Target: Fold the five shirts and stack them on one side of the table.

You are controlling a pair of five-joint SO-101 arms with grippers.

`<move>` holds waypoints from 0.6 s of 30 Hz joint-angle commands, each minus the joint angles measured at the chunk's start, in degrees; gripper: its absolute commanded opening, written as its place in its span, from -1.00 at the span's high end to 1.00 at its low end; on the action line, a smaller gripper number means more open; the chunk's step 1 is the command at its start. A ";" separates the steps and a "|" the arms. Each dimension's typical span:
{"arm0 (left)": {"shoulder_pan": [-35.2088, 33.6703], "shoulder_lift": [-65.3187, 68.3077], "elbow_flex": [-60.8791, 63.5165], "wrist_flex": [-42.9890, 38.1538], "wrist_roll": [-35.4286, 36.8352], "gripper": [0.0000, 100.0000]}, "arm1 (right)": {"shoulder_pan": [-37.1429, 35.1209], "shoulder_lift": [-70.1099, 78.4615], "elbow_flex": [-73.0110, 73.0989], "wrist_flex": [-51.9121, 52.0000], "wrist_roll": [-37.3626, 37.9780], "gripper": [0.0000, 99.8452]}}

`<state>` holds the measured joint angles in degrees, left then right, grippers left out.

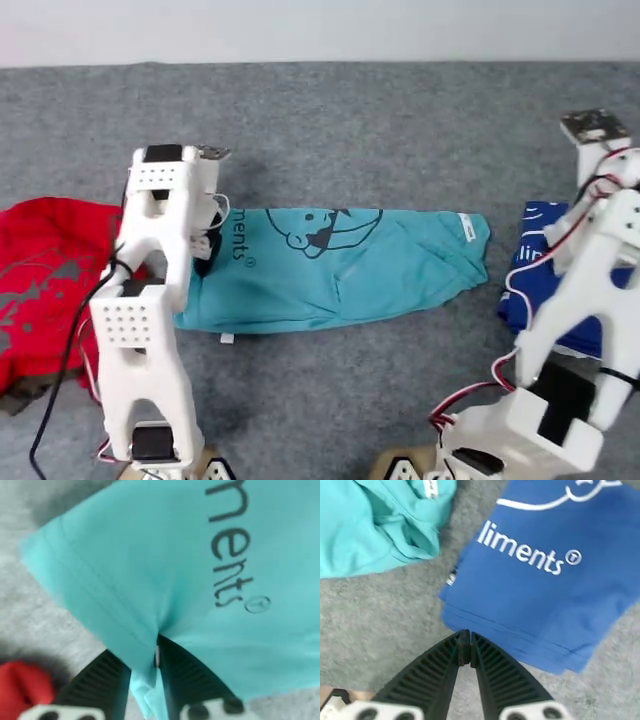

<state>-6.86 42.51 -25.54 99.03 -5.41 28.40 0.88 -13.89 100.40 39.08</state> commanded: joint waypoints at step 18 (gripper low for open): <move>12.66 -27.16 3.65 1.49 1.32 0.99 | 6.81 -2.86 -7.30 1.89 4.92 0.98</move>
<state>-2.37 20.62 -21.23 99.03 -6.20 34.81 0.62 -18.46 100.40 43.74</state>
